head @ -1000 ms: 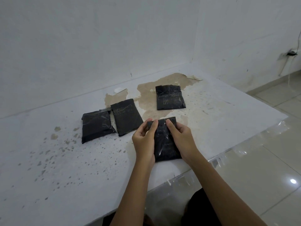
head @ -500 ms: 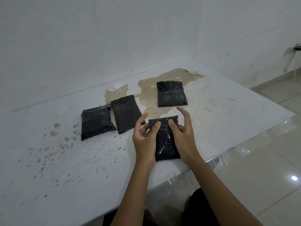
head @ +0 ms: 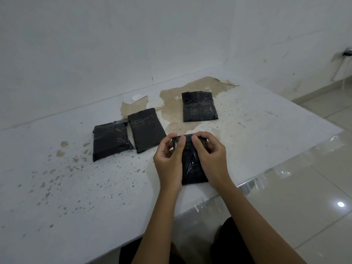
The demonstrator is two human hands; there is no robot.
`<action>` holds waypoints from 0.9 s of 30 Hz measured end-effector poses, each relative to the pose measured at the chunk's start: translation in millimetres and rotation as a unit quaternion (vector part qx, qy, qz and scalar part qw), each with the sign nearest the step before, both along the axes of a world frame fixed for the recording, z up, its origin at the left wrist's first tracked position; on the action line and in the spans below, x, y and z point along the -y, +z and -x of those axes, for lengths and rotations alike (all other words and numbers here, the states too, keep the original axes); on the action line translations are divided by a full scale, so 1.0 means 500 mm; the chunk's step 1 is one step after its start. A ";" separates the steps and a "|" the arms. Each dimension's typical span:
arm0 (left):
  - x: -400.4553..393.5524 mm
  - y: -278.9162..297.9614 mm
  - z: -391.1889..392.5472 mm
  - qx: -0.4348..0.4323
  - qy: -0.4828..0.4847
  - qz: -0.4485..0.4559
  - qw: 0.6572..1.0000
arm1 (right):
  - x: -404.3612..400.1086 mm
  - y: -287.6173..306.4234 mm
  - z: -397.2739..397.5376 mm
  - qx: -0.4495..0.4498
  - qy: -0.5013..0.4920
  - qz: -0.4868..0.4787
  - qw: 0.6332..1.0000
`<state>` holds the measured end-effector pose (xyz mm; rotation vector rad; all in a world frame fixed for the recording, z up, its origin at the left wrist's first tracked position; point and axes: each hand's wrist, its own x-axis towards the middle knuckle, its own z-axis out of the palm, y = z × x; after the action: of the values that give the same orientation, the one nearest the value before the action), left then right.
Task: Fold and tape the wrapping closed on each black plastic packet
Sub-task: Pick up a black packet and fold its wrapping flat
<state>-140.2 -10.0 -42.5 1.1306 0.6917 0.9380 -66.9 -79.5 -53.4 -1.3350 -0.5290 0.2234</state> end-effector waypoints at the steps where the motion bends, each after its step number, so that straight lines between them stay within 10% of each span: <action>1: -0.001 -0.002 -0.001 -0.004 0.005 -0.010 1.000 | -0.001 0.000 0.001 0.011 -0.007 0.008 1.000; 18: -0.028 -0.041 -0.001 -0.232 0.030 -0.321 0.918 | -0.020 -0.021 -0.020 0.262 0.004 0.303 0.916; 22: -0.029 -0.047 -0.005 -0.330 0.037 -0.378 0.864 | 0.003 -0.028 -0.026 0.421 -0.038 0.383 0.821; 27: -0.051 -0.029 0.015 -0.422 0.036 -0.555 0.716 | 0.008 -0.026 -0.023 0.421 -0.091 0.385 0.816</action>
<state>-147.4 15.4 -56.7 2.7413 0.8964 0.8519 -55.5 -83.7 -66.3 -2.2786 -1.1175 -0.3971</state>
